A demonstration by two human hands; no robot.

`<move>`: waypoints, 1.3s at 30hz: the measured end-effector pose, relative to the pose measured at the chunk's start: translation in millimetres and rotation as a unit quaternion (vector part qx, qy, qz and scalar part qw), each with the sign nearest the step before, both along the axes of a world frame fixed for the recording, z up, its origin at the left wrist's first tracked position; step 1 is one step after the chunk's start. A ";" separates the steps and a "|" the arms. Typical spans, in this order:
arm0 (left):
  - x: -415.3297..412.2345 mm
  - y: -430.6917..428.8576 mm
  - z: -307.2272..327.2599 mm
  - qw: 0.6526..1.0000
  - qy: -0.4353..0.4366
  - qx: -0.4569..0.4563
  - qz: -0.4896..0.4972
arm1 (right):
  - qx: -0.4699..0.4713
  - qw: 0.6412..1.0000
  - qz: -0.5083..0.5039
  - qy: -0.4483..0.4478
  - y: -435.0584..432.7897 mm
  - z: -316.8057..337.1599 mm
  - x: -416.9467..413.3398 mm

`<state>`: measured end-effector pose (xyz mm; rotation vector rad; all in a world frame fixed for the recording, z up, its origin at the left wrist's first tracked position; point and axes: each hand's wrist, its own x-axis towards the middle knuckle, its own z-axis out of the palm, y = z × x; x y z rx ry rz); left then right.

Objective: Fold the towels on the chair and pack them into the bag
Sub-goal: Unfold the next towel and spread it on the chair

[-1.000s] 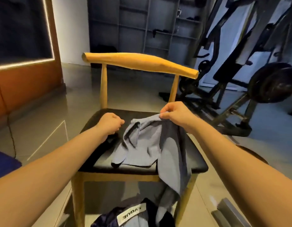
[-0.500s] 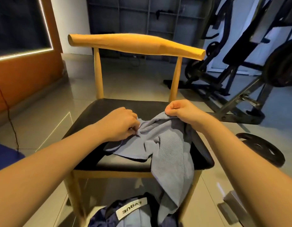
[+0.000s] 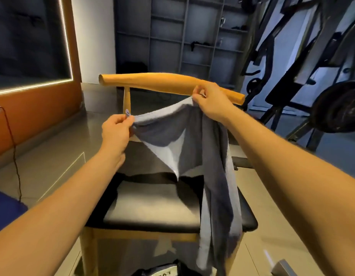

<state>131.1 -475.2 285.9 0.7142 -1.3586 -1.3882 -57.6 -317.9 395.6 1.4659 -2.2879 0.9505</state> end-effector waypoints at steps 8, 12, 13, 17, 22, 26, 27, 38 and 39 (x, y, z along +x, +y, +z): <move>20.5 -9.8 15.0 0.995 0.027 -0.059 0.072 | 0.095 0.981 0.069 -0.152 14.1 -66.8 16.8; 13.7 -7.9 -1.5 0.993 -0.057 -0.091 0.055 | 0.194 0.959 0.020 -0.203 63.2 -117.4 7.3; 12.2 -6.2 -5.1 0.991 -0.079 -0.102 0.040 | 0.209 0.956 -0.006 -0.206 76.2 -124.3 4.4; 3.7 4.4 -17.7 0.980 -0.138 -0.142 -0.011 | 0.268 0.932 -0.100 -0.221 113.3 -141.8 -5.2; -6.7 25.8 -28.2 0.970 -0.168 -0.173 -0.036 | 0.269 0.924 -0.165 -0.215 118.2 -157.5 -8.2; -9.8 34.9 -32.0 0.962 -0.189 -0.176 -0.088 | 0.155 0.918 -0.141 -0.338 113.4 -170.1 -10.9; -10.8 36.5 -32.4 0.958 -0.199 -0.177 -0.107 | 0.138 0.913 -0.135 -0.359 112.6 -171.5 -10.2; -30.8 72.5 -74.6 0.753 -0.502 -0.321 -0.280 | 0.076 0.894 -0.092 -0.432 99.9 -134.6 -4.5; -31.8 75.1 -75.5 0.745 -0.508 -0.341 -0.264 | 0.053 0.893 -0.084 -0.438 97.4 -128.6 -2.2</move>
